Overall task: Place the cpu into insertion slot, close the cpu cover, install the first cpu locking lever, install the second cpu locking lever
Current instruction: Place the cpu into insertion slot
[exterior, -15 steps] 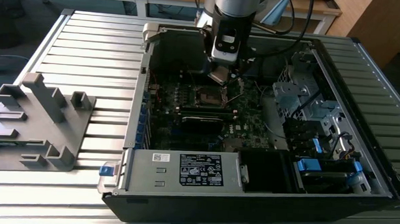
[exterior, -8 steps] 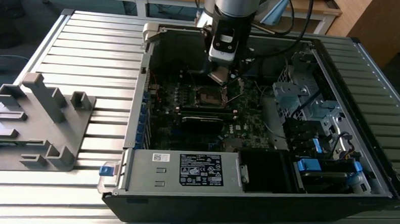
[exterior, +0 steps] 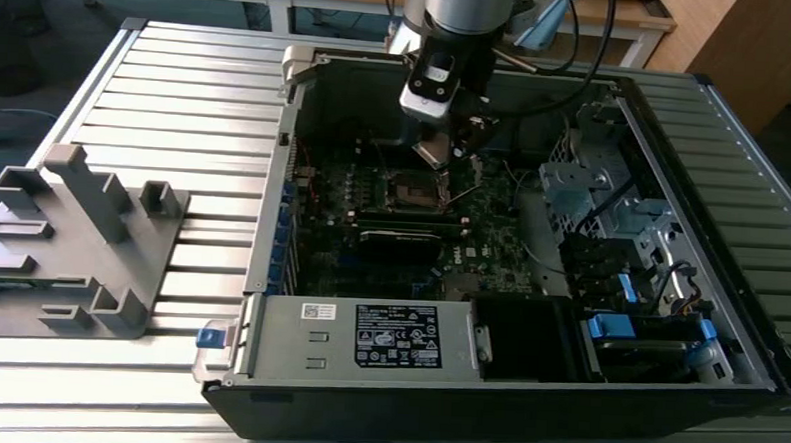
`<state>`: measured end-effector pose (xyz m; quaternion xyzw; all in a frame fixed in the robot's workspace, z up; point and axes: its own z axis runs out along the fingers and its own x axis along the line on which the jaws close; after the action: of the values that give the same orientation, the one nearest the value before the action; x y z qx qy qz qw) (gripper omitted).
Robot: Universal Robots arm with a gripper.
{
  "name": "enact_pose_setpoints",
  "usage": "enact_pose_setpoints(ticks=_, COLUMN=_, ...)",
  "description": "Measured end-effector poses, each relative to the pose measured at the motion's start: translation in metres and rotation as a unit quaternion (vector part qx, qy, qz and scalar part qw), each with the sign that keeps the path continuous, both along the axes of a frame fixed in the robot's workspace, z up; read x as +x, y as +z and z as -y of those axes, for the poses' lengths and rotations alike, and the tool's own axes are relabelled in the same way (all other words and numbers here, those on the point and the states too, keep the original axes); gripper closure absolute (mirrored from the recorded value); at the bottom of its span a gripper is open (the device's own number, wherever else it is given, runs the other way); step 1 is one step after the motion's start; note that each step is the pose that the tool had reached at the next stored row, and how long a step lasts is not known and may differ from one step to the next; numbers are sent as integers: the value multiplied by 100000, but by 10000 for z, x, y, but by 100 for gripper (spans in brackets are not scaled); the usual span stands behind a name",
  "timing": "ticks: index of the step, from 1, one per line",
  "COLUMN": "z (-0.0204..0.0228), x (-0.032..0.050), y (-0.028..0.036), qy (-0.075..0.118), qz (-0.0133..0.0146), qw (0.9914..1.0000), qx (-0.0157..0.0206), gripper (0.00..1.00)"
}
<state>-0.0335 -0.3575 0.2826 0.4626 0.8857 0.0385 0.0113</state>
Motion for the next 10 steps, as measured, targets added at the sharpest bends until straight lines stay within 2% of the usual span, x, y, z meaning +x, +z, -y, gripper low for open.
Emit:
enact_pose_setpoints(ticks=5, z=0, x=0, y=-2, qy=-3142, qz=-2, qw=99951, qx=1, gripper=46)
enact_pose_setpoints(ticks=10, z=0, x=0, y=-2, qy=-3246, qz=2, qw=99947, qx=1, gripper=46)
